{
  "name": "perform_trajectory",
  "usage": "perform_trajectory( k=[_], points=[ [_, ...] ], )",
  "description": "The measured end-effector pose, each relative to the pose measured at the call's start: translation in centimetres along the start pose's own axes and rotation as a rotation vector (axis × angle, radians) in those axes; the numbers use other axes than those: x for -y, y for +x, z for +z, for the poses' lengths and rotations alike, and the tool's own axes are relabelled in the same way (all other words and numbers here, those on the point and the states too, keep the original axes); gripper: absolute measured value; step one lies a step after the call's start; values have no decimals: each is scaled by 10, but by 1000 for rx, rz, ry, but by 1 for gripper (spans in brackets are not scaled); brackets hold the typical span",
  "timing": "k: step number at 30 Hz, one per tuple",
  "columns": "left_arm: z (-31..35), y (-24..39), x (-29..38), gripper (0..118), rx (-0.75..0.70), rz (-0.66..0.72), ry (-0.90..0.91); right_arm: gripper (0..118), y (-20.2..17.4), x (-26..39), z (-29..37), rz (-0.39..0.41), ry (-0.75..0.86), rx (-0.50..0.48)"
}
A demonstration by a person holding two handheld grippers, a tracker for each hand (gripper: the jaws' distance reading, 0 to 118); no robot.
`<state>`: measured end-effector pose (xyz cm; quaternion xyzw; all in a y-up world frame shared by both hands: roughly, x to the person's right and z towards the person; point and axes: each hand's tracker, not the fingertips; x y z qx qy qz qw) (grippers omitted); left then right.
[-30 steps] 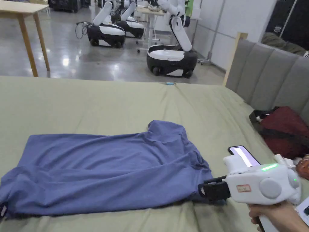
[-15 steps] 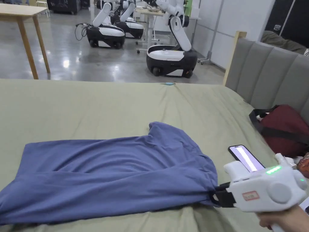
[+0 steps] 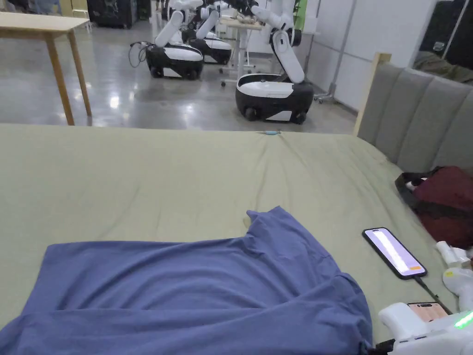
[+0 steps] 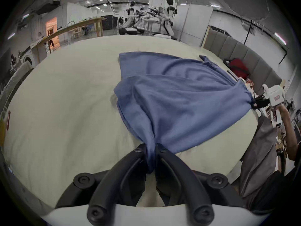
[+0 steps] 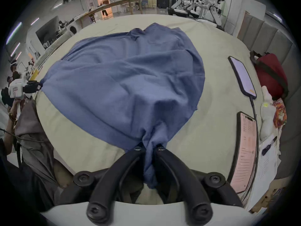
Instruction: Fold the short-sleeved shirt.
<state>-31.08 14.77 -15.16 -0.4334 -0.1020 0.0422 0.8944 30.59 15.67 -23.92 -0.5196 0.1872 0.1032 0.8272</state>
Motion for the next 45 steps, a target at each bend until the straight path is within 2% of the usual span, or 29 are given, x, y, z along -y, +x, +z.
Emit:
perform_trajectory(
  k=[1,2,3,4,5,7,9,10,11,12,13,14,16,17,19,21,25,26,28,29,30,35,39,41,44,45],
  points=[
    [1,-6,-1,23,13,18,7,31,-1,3,6,14,28,5],
    [4,-7,-2,72,17,33,9,93,-3,7,13,22,70,52],
    [7,-9,-2,108,12,45,24,118,-3,9,22,18,90,76],
    [12,-9,-3,118,11,44,23,118,-5,15,35,6,123,88],
    [25,-10,-2,115,22,58,59,114,-8,25,53,-10,181,90],
    [50,-7,-7,116,24,79,132,114,-19,39,93,-65,308,101],
    [74,-5,0,116,16,81,191,113,-40,63,129,-84,431,127],
    [86,-2,4,115,16,82,228,109,-51,77,144,-87,500,119],
    [94,1,7,110,14,82,259,95,-62,79,155,-89,541,108],
    [100,2,9,96,32,89,288,69,-71,87,162,-91,571,89],
    [104,5,10,62,36,108,291,30,-78,93,165,-101,593,83],
    [105,7,10,0,37,116,309,1,-83,97,165,-96,605,89],
    [101,13,3,0,-11,99,311,1,-86,93,157,-82,592,132],
    [103,13,-8,0,-10,83,359,1,-87,91,156,-77,585,124],
    [98,12,-35,0,39,68,293,1,-88,77,152,-74,581,116],
    [92,20,-63,0,49,49,325,1,-85,69,151,-89,592,63],
    [43,4,-143,3,16,-7,298,1,-89,54,145,-82,598,32],
    [24,-4,-160,26,20,-6,248,1,-89,52,143,-83,598,29],
    [-26,-24,-194,108,49,14,135,1,-88,49,136,-101,588,-4],
    [-51,-37,-206,116,62,19,128,1,-88,47,133,-114,586,1],
    [-70,-51,-218,114,64,75,100,1,-87,46,130,-124,581,6],
    [-145,-58,-248,114,-37,-69,45,1,-78,43,121,-158,535,37],
    [-198,-92,-254,114,46,-87,-7,1,-76,42,117,-172,505,64],
    [-205,-84,-251,111,5,-119,-12,1,-75,40,115,-182,499,81],
    [-214,-75,-238,86,-33,-154,-98,1,-75,38,114,-190,493,81],
    [-213,-72,-234,69,-70,-205,-31,1,-76,37,114,-188,491,81]
  ],
)
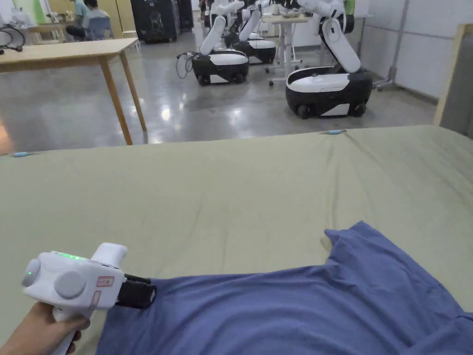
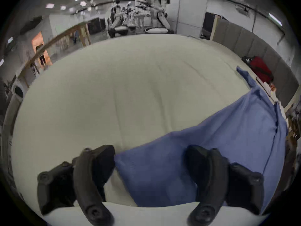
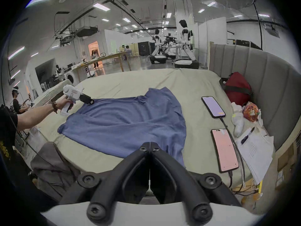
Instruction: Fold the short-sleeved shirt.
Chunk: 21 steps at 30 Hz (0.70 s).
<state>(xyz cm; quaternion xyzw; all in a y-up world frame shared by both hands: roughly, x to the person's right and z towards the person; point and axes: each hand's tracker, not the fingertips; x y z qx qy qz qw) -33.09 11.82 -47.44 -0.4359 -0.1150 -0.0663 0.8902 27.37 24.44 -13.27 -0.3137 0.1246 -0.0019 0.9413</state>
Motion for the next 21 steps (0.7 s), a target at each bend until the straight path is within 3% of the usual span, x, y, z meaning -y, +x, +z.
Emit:
perform_trajectory(
  k=[1,3,5,9,12,13,15,16,19,21],
  points=[
    [10,2,1,44,-13,-10,43,1,-1,-1,-1,4,-3,-4],
    [19,10,7,24,37,-2,54,1,-4,-1,-3,11,-7,-4],
    [27,23,14,4,-15,-53,111,1,-4,-6,-11,14,-3,-17],
    [33,28,10,4,13,-18,70,1,1,-56,-39,124,80,-35],
    [46,34,8,4,4,-24,85,6,16,-116,-88,135,100,-61],
    [51,34,7,4,9,-16,89,22,24,-134,-117,160,89,-55],
    [59,36,6,4,18,1,99,96,46,-158,-178,208,-34,-43],
    [68,47,9,4,20,8,105,114,55,-163,-212,187,-121,-21],
    [73,52,12,4,35,17,104,112,86,-165,-293,85,-264,23],
    [74,54,15,4,30,11,86,110,94,-162,-331,86,-330,61]
  ],
)
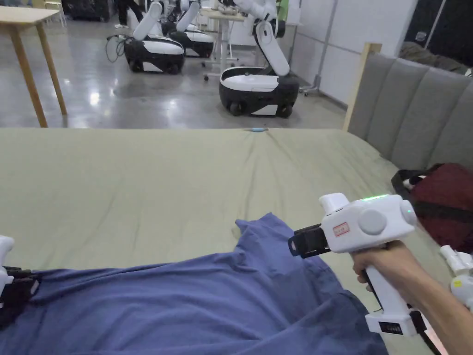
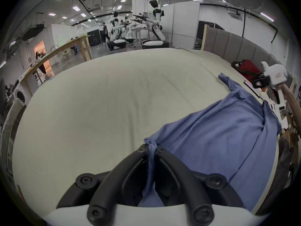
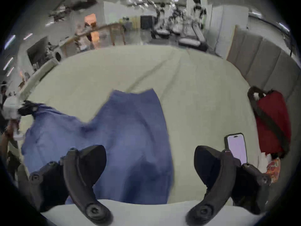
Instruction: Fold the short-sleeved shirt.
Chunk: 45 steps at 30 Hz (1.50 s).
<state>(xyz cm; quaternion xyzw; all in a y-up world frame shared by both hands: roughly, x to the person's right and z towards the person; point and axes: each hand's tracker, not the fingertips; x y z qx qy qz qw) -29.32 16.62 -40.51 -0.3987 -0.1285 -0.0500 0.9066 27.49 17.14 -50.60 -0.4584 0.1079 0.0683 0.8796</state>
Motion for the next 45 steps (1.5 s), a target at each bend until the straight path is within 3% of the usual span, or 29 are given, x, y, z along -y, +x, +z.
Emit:
perform_trajectory(
  k=[2,5,7,9,10,11,14,19,21,26,30,34,39,42,45],
  points=[
    [1,3,3,4,-3,-2,-7,103,5,-2,-23,15,-6,67],
    [-2,3,4,4,1,-1,-17,78,6,-1,-43,9,-86,38],
    [-5,1,4,4,1,-5,-28,75,0,4,-44,9,-115,19],
    [-7,3,4,4,-4,-8,-32,42,-5,5,-33,33,-93,35],
    [-8,4,4,4,-1,-8,-34,12,-6,6,-30,19,-106,15],
    [-10,2,4,4,-1,-8,-33,0,-8,8,-27,20,-100,18],
    [-12,2,4,4,3,-9,-32,1,-15,11,-27,69,-90,27],
    [-7,-3,1,4,-17,-1,-28,1,-16,7,-10,56,0,29],
    [9,-5,-2,4,2,39,-4,1,-17,5,16,49,63,19],
    [86,1,5,4,37,41,106,1,-32,23,123,144,220,-4],
    [150,15,39,4,4,4,179,1,-40,69,197,159,321,-53],
    [193,27,91,4,17,38,205,2,-52,140,240,232,377,-89],
    [192,33,156,4,66,76,125,2,-62,219,237,323,269,-98],
    [174,36,181,4,87,89,30,3,-57,244,214,285,166,-108],
    [153,41,192,4,63,53,-28,3,-53,252,187,299,76,-16]
  ],
)
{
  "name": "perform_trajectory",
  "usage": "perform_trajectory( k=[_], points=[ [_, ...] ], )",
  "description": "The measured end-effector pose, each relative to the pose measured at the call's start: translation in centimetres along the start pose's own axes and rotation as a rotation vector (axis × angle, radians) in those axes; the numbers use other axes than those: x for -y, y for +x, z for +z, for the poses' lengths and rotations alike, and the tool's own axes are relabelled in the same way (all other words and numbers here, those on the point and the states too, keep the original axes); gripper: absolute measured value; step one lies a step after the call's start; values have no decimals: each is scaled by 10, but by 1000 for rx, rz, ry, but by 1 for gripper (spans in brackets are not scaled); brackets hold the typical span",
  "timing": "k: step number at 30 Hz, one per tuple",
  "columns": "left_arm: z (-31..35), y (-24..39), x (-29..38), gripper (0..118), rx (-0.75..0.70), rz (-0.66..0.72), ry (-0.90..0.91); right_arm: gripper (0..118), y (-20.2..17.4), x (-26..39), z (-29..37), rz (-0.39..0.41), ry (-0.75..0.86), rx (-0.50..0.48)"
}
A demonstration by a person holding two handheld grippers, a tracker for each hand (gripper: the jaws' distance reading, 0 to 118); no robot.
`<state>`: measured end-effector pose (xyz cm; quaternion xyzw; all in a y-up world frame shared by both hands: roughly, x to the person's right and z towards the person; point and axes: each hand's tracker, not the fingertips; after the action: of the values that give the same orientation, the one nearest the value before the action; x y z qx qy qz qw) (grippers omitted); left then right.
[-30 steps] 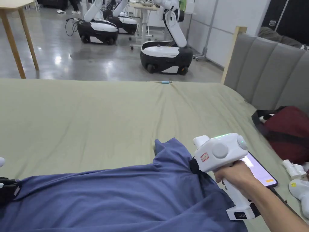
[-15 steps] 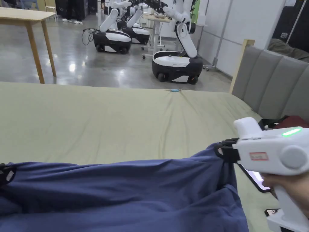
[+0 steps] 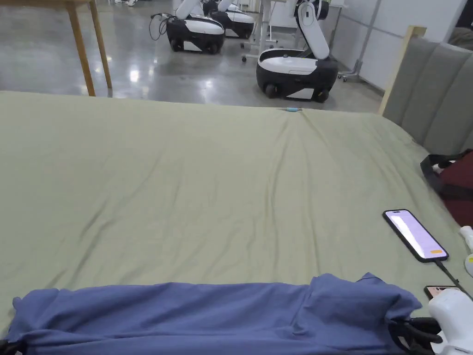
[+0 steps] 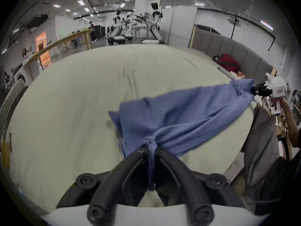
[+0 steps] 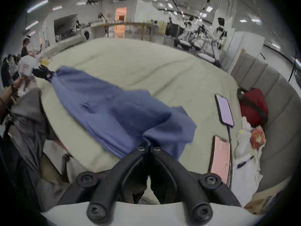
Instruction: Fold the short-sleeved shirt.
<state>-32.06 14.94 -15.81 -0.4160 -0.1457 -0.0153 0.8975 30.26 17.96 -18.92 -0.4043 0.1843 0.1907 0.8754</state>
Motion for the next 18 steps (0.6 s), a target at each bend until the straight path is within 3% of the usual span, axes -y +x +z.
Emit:
perform_trajectory(
  k=[7,8,9,10,11,12,13,16,18],
  points=[
    [-5,-2,-2,4,9,60,8,4,-3,6,-36,29,-80,44],
    [-5,-2,-2,6,6,57,8,8,-3,5,-34,25,-78,45],
    [-4,-1,-3,12,3,58,10,21,0,5,-32,6,-68,42],
    [-3,-3,-2,29,9,69,14,49,4,7,-26,-31,-33,54],
    [0,-5,-3,75,28,101,24,96,9,9,-20,-59,-7,55],
    [4,-4,-5,107,41,130,31,116,13,11,-11,-98,-5,45],
    [10,-4,-5,118,6,130,25,117,17,14,8,-156,25,54],
    [54,3,-7,114,-1,146,141,115,10,18,86,-284,255,107],
    [88,9,-1,111,-4,178,226,115,-3,26,134,-328,425,105]
  ],
)
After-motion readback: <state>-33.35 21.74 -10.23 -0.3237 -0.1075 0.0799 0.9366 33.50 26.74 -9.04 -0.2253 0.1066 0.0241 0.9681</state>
